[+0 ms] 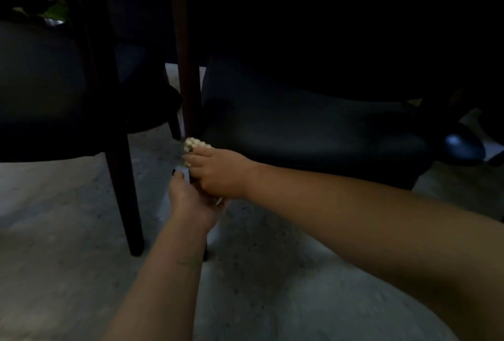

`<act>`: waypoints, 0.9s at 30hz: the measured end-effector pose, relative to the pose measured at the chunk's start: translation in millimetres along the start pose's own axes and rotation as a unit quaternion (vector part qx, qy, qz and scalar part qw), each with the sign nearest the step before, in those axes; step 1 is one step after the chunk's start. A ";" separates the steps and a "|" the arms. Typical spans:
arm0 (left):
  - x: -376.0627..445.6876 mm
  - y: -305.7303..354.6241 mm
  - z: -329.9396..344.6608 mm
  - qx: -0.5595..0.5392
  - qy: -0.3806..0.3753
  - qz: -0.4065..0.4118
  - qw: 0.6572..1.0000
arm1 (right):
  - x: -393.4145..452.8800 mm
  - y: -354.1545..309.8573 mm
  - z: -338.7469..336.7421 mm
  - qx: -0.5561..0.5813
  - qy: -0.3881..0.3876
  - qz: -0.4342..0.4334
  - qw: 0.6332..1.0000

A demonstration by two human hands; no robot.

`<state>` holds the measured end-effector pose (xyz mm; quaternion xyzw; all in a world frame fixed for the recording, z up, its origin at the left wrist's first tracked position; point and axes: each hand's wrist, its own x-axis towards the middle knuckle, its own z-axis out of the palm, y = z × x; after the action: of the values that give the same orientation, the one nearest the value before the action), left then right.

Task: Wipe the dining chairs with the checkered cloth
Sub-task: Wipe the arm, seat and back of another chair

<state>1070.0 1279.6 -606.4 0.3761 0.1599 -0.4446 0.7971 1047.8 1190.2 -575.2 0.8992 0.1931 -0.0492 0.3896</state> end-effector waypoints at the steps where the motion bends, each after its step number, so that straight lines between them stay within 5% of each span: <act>1: 0.3 -0.3 -0.3 0.004 -0.011 -0.001 1.000 | -6.3 0.1 4.9 -0.007 0.004 -0.009 1.000; 9: 0.8 -11.1 8.6 0.087 -0.033 -0.047 0.995 | -94.6 2.5 37.3 -0.058 0.020 -0.068 0.996; 18: 6.8 -31.8 26.0 0.102 -0.048 -0.024 0.993 | -175.4 10.8 63.0 0.005 0.056 -0.103 0.993; 22: 10.2 -42.1 27.4 0.151 -0.075 -0.021 0.985 | -220.6 2.0 69.4 0.074 0.068 -0.008 0.995; 27: 14.0 -53.1 31.4 0.164 -0.075 0.008 0.984 | -211.9 -9.5 46.4 0.217 0.262 0.181 0.923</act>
<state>1031.3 1231.0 -617.9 0.4688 0.0218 -0.4849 0.7380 851.9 1097.3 -563.1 0.9621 0.1072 0.2188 0.1227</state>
